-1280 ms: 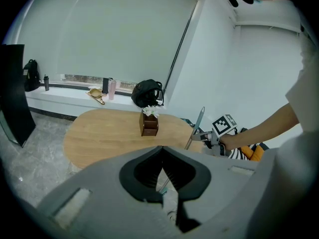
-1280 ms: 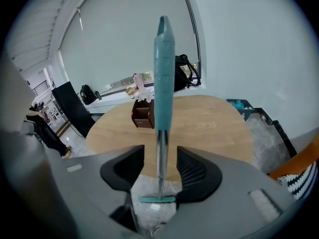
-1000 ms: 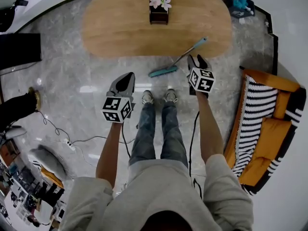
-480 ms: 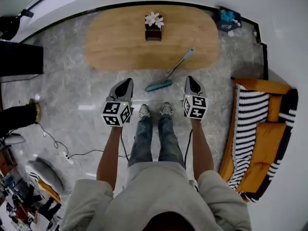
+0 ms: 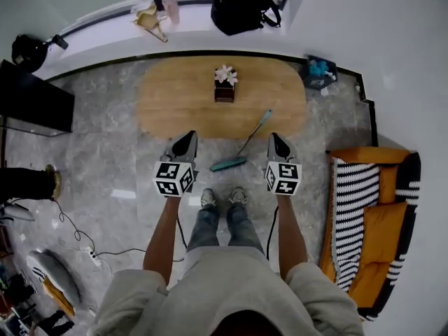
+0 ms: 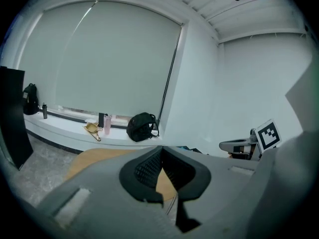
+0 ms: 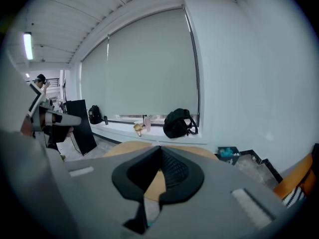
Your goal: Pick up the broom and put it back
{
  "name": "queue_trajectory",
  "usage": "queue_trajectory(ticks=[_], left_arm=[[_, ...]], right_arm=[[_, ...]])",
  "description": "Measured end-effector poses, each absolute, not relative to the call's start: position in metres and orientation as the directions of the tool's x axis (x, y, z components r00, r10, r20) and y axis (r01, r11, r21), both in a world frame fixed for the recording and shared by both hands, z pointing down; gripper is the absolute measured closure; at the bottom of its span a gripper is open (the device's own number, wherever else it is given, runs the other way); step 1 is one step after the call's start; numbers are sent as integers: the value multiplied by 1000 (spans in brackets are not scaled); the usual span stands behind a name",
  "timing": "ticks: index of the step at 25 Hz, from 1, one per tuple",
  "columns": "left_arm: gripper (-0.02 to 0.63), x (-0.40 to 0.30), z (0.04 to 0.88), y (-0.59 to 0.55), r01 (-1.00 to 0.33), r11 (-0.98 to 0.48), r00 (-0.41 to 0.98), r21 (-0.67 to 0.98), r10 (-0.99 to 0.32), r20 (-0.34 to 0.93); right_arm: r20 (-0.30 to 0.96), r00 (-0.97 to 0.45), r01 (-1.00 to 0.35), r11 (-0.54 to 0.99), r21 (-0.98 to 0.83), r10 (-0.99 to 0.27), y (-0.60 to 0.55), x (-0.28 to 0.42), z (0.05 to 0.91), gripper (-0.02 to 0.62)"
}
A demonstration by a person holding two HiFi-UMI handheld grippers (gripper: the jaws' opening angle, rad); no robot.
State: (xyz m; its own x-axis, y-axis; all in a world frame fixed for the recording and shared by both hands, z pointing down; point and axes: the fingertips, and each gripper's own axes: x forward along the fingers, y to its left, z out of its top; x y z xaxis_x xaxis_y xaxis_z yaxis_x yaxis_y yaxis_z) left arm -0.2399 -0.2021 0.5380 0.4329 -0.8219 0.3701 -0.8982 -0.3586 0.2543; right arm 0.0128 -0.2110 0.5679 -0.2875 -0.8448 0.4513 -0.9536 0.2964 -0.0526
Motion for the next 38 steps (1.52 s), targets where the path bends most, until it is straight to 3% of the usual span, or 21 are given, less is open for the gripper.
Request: queue_trajectory(ticks=[18, 38], left_arm=[[603, -245, 414, -237, -918, -364, 390, 159, -901, 191], [603, -247, 383, -234, -917, -378, 394, 124, -908, 144]], right_arm=[[261, -333, -938, 347, 8, -906, -245, 10, 437, 595], [226, -339, -933, 357, 44, -913, -242, 8, 412, 595]])
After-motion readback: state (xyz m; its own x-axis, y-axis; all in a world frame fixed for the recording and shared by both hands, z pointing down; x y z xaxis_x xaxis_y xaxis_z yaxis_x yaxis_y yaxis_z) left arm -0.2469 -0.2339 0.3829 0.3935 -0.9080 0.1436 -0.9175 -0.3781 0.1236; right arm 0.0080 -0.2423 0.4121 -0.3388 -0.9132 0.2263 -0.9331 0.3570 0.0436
